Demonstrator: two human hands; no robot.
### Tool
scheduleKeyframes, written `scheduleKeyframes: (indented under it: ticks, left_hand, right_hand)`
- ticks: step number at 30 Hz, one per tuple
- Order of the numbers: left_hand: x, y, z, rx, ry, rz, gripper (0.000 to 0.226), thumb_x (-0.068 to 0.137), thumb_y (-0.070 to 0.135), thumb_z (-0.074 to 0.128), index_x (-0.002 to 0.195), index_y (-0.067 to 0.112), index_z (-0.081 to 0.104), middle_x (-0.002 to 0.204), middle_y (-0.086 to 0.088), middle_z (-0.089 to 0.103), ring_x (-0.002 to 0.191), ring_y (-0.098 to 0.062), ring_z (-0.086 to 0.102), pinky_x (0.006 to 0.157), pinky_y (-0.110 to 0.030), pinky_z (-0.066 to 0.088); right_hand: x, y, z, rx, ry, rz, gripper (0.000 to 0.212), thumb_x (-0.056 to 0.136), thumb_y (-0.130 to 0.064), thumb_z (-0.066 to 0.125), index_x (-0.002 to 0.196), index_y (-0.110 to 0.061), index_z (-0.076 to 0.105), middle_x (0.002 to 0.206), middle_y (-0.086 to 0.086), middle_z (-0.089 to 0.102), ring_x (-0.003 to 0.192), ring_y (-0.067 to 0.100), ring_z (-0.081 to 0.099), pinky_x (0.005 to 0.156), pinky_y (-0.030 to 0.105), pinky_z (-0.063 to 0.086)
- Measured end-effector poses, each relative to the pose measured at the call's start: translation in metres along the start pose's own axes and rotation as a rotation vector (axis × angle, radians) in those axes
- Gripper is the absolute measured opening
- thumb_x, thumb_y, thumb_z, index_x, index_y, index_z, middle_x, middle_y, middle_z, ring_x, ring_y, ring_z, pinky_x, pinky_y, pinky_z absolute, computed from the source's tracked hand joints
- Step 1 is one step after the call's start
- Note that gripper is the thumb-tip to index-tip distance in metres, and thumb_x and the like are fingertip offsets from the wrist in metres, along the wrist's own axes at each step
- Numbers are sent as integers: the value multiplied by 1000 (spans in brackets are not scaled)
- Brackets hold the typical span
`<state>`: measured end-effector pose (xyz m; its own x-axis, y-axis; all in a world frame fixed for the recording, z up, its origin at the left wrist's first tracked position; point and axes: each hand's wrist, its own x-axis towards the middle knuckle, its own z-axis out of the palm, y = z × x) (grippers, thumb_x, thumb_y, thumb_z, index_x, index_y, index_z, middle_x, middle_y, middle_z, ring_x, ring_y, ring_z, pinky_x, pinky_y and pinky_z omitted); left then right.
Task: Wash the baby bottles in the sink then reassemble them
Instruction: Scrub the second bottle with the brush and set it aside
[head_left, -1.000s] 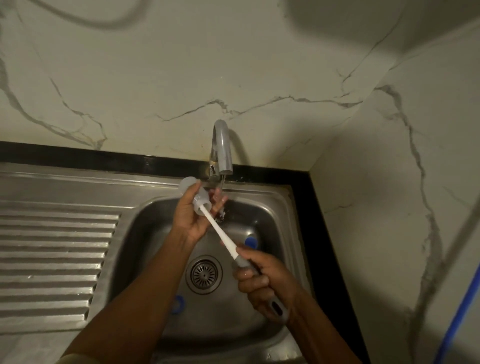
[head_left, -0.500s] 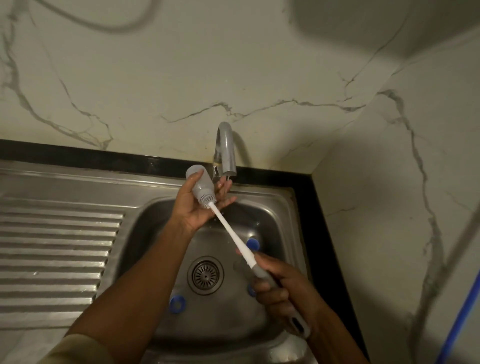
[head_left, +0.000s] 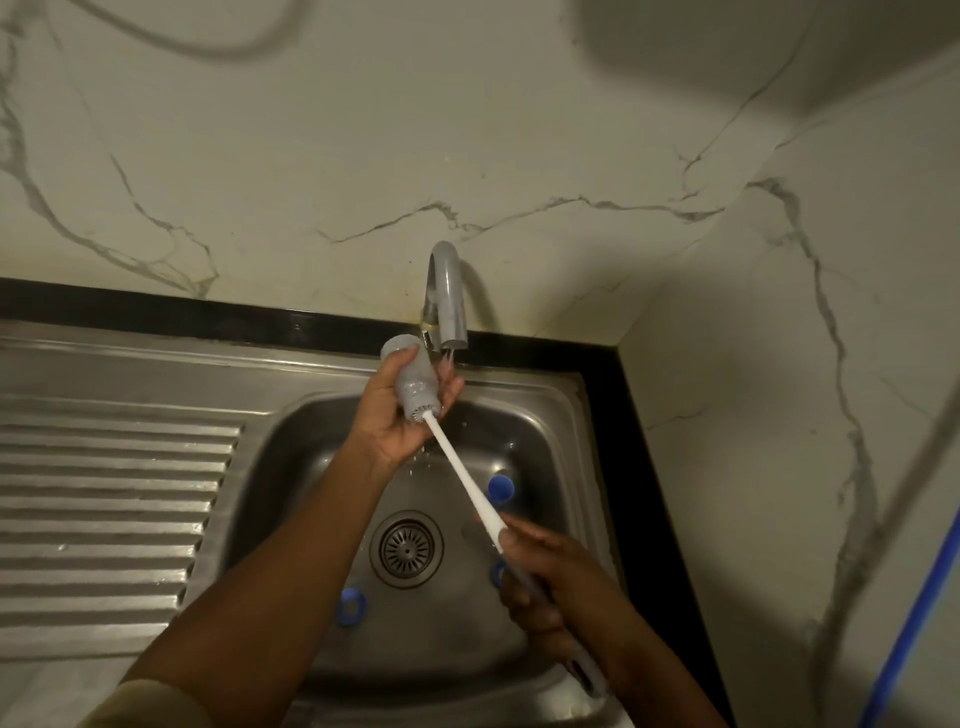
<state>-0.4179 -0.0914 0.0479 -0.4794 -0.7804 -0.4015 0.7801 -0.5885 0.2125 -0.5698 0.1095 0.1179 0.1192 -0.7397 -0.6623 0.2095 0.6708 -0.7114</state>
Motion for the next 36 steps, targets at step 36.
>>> scheduleKeyframes:
  ticks: [36]
  left_hand:
    - [-5, -2, -10, -49, 10, -37, 67, 85, 18, 76, 142, 12, 42, 118, -15, 63, 99, -21, 67, 84, -37, 60]
  right_hand:
    - [-10, 7, -3, -169, 61, -96, 33, 98, -25, 57, 125, -43, 62, 76, 13, 52, 46, 15, 38, 37, 20, 33]
